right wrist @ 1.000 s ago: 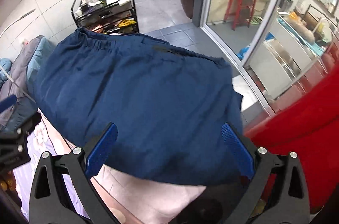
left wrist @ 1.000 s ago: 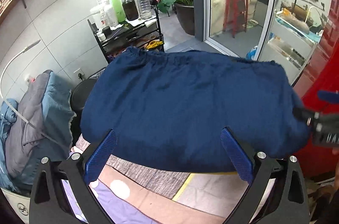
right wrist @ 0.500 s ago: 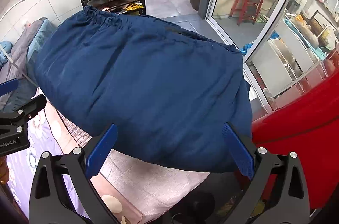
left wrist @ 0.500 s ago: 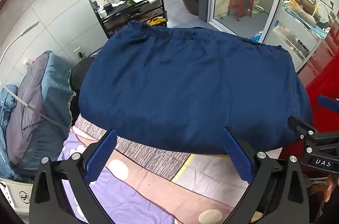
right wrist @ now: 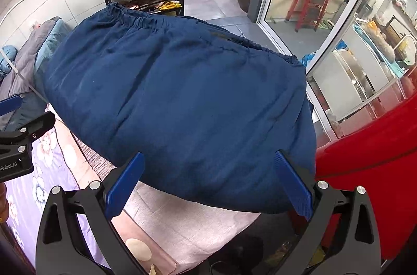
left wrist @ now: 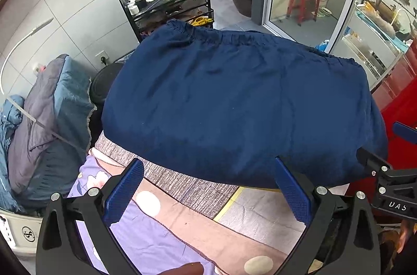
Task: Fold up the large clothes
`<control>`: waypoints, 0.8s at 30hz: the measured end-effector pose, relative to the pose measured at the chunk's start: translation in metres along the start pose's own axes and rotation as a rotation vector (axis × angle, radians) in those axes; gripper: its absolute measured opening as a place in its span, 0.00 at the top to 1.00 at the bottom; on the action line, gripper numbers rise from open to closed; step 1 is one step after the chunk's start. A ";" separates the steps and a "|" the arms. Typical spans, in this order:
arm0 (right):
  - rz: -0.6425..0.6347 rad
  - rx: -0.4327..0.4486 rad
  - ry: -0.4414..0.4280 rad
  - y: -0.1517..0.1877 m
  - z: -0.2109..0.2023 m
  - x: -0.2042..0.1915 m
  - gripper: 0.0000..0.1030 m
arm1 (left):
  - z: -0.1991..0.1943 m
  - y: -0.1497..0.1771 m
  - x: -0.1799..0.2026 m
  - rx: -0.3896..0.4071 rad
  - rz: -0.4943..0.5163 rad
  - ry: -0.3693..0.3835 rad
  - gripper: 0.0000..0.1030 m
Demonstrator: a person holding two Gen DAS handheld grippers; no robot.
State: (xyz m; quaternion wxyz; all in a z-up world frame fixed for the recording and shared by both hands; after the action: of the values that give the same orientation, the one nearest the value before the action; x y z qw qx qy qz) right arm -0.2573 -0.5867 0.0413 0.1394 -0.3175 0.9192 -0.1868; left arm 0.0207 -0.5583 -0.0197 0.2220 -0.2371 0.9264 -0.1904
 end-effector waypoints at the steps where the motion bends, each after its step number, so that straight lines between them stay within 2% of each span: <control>1: 0.000 0.001 0.000 0.000 0.000 0.000 0.06 | 0.000 0.000 0.000 0.001 0.000 0.002 0.06; 24: -0.001 -0.002 -0.002 0.002 0.004 -0.002 0.06 | 0.000 0.001 0.005 -0.002 0.022 0.005 0.06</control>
State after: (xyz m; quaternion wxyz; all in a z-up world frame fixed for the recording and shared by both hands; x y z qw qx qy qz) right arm -0.2556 -0.5850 0.0375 0.1401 -0.3182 0.9190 -0.1858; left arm 0.0164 -0.5602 -0.0219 0.2216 -0.2269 0.9296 -0.1876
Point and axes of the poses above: each gripper's, at about its wrist camera, not at the fingertips, and z roughly the way its jaws point, x to its right, y to its underside, the point moved 5 cm from there along z, roughly the way its jaws point, and after that the axes turned 14 degrees about -y, right-handed, at the moved point
